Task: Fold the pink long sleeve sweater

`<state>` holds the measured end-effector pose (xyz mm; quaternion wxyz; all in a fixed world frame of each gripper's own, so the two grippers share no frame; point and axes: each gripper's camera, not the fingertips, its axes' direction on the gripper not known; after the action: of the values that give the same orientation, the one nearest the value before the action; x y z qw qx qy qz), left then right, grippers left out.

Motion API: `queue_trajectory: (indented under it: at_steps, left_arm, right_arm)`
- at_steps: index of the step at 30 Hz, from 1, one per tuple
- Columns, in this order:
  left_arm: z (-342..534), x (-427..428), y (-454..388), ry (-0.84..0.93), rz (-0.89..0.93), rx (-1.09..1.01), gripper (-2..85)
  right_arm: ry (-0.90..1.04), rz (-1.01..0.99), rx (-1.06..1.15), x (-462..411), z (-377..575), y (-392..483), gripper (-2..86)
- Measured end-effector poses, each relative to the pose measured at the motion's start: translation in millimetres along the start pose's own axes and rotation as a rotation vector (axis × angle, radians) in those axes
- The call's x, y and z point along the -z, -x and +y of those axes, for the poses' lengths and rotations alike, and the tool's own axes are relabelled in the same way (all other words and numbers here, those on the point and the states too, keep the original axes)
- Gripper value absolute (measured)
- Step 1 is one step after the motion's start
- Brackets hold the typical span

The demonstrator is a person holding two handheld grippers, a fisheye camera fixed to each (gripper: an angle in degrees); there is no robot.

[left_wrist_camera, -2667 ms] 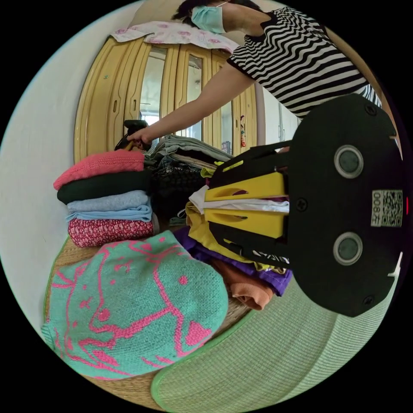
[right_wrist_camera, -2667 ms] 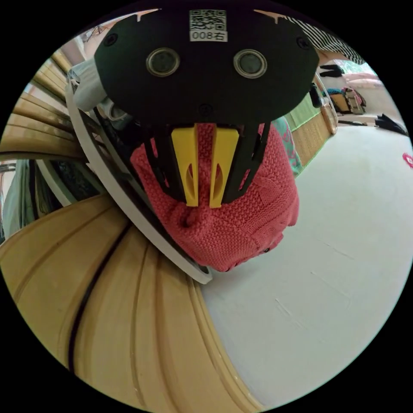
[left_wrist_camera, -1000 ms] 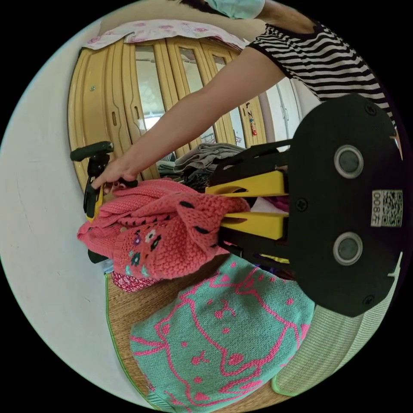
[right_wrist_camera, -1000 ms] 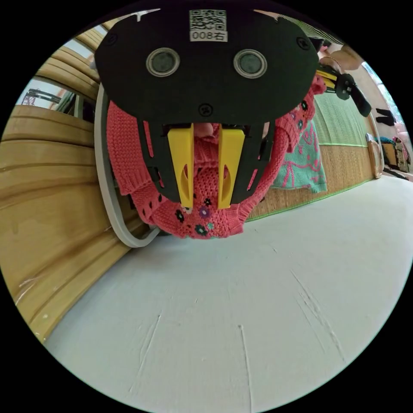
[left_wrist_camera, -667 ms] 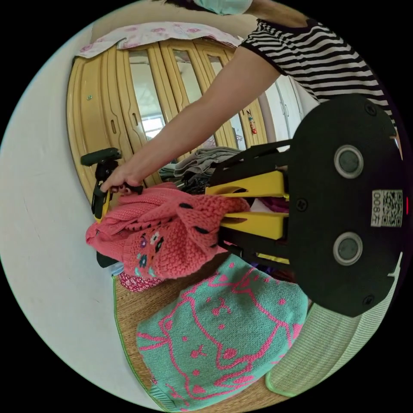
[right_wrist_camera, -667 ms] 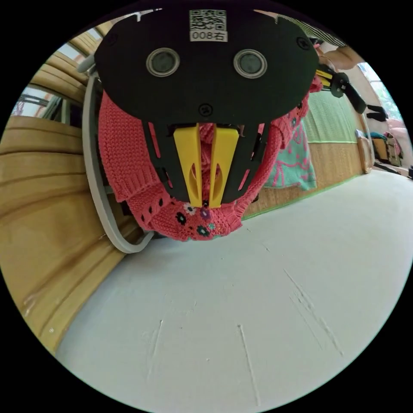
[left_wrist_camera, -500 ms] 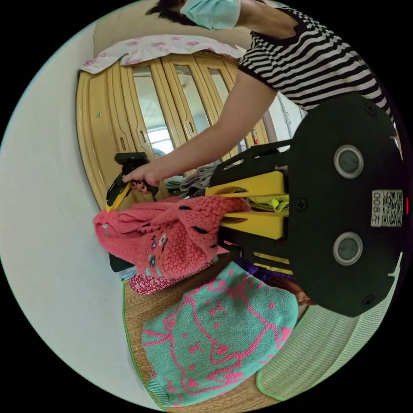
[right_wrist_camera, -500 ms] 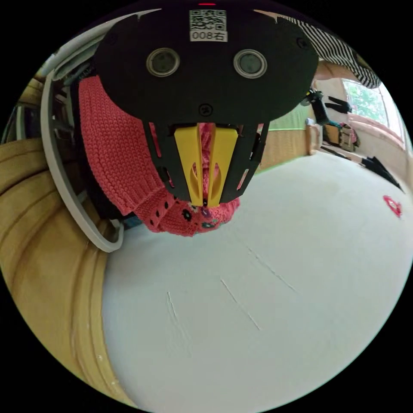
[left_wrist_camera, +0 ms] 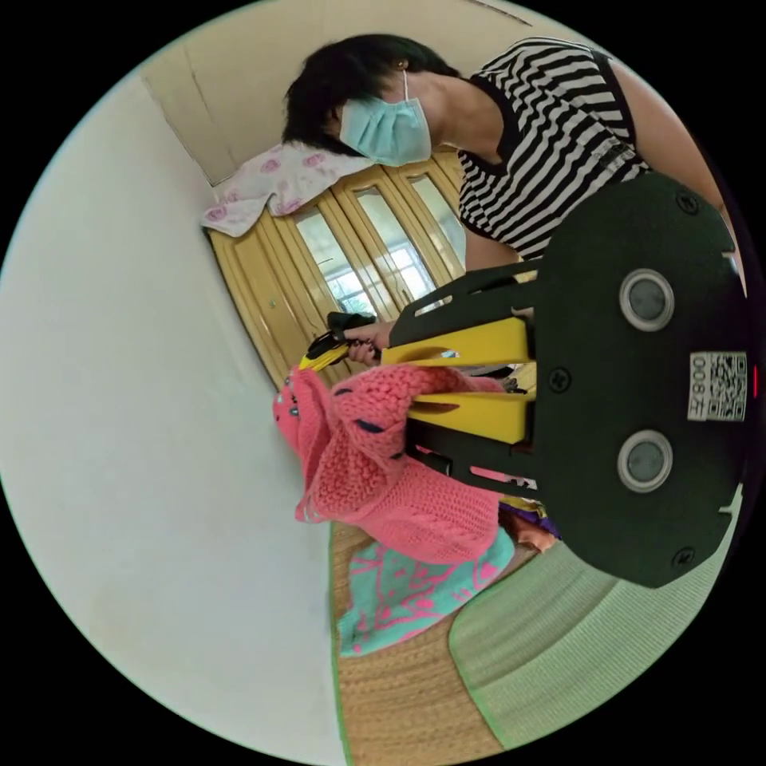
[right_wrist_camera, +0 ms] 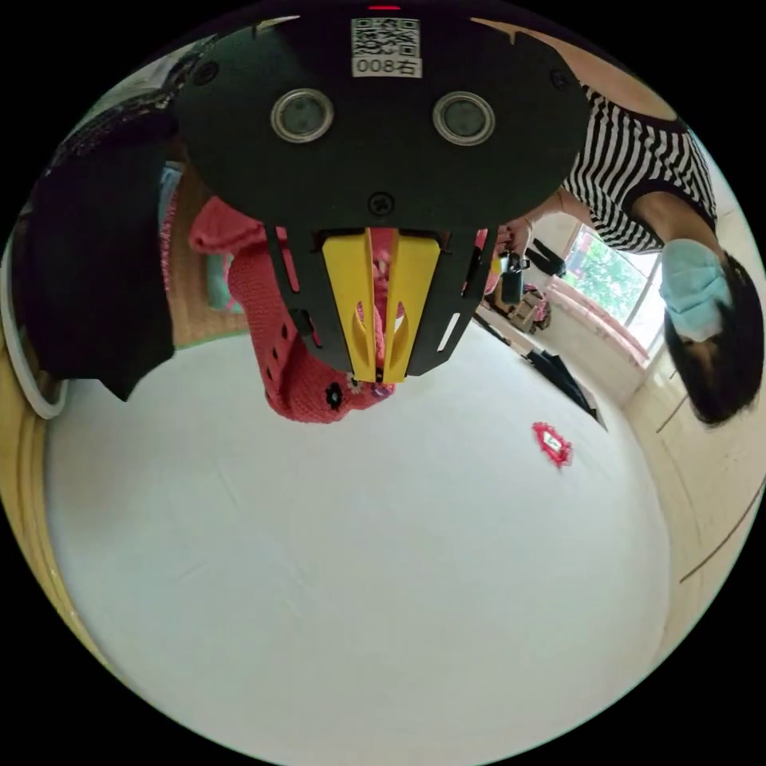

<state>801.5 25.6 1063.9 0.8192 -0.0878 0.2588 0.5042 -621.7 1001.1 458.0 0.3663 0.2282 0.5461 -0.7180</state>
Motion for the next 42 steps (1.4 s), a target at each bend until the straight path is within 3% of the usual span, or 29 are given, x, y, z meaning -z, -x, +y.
queue_trajectory:
  at_steps: [3, 8, 19, 30, 37, 42]
  left_arm:
    - [1, 75, -76, -0.064, -0.107, -0.054, 6.2]
    - [16, 196, -193, -0.188, -0.139, -0.126, 6.2]
    - [87, 455, -447, -0.263, -0.121, -0.300, 6.1]
    - [157, 664, -689, -0.343, -0.294, -0.392, 6.2]
    - [160, 748, -754, -0.431, -0.411, -0.369, 6.2]
    - [125, 846, -683, -0.515, -0.450, -0.129, 6.9]
  right_arm:
    - [-0.026, -0.112, 0.055, -12, 15, 55, 0.6]
    - [-0.045, -0.246, 0.146, -40, 47, 161, 0.5]
    - [-0.160, -0.271, 0.255, -81, 170, 387, 0.5]
    - [-0.139, -0.403, 0.359, -168, 256, 539, 0.5]
    - [-0.052, -0.447, 0.397, -266, 252, 577, 0.5]
    - [0.093, -0.336, 0.353, -396, 223, 572, 0.5]
